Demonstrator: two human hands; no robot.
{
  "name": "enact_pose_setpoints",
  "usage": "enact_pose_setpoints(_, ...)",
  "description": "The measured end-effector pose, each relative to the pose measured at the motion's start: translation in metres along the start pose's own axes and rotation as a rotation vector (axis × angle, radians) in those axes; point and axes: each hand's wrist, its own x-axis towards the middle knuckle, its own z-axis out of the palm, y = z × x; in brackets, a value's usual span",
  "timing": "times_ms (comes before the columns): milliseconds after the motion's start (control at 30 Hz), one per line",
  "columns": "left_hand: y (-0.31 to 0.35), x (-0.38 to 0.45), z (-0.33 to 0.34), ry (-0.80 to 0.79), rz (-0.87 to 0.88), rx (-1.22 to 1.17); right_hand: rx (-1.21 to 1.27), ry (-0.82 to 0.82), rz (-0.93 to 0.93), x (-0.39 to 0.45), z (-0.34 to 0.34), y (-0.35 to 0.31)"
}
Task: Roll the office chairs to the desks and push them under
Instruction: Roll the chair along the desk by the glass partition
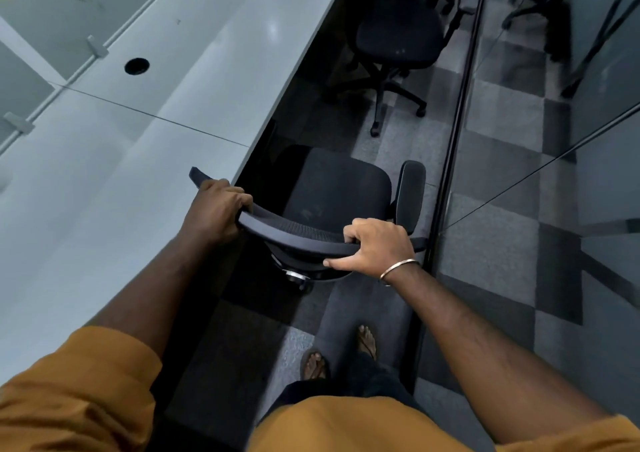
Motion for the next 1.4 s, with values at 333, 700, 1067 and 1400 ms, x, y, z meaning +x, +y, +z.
enact_pose_setpoints(333, 0.042, -0.078, 0.004, 0.043, -0.074, -0.044, 0.034, -0.027, -0.075, -0.057, 0.011, -0.007)
enact_pose_setpoints(700, 0.109, -0.233, 0.015, 0.054, -0.247, -0.050, 0.039, 0.134, -0.376, -0.159, 0.056, -0.019)
enact_pose_setpoints(1067, 0.212, -0.392, 0.036, 0.119, -0.577, -0.045, 0.027, 0.145, -0.764, -0.205, 0.070, -0.036)
enact_pose_setpoints(1400, 0.251, -0.487, 0.035, -0.014, -0.731, -0.006, -0.050, 0.030, -0.992, -0.223, 0.077, -0.089)
